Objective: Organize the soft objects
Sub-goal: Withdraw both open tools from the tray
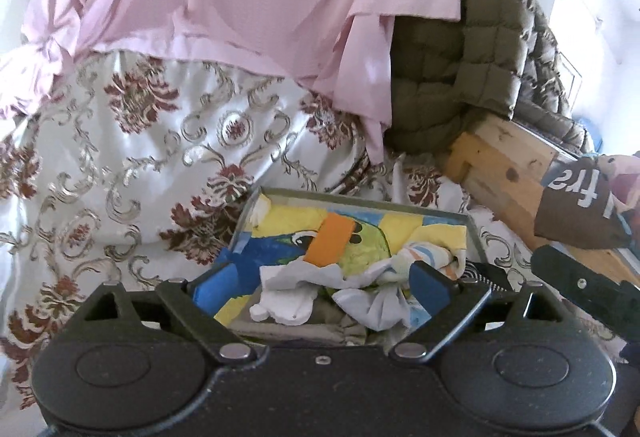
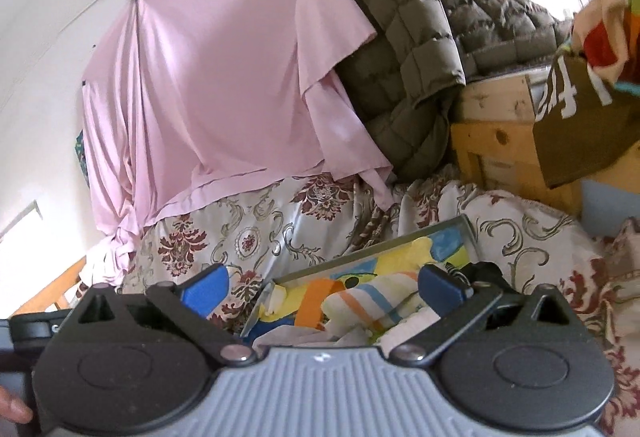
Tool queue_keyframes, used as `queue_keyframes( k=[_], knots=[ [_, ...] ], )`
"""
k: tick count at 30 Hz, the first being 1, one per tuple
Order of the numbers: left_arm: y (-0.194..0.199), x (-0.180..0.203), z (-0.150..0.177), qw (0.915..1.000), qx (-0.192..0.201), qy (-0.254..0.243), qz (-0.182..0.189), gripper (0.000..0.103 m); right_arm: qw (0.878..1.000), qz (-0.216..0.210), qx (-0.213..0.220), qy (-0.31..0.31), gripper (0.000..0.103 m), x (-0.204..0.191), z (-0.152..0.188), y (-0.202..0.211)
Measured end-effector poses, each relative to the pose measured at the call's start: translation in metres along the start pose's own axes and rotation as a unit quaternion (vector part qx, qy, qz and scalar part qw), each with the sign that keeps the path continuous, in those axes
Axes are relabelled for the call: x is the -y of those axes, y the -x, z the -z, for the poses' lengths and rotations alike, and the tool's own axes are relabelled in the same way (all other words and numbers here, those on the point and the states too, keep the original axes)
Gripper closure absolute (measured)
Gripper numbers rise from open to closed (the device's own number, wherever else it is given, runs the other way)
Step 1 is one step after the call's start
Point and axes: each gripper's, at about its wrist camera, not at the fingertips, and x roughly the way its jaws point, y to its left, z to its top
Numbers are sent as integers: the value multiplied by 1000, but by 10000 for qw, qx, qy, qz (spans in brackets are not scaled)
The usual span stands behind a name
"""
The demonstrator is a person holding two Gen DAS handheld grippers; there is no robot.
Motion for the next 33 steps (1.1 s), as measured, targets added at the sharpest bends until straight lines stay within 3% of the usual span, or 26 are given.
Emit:
queue_keyframes(
  k=[10,24,33],
  knots=[
    [64,-8,31,9976,463,-408,-315,5,9963,541,205,628,0,-38,21,47],
    [134,-22,86,9898,1132,-506,-708,1,9887,911,301,1148,0,-77,70,103],
    [165,-40,118,9837,1299,-552,-1117,1,9861,1026,259,1283,0,-93,96,128]
  ],
)
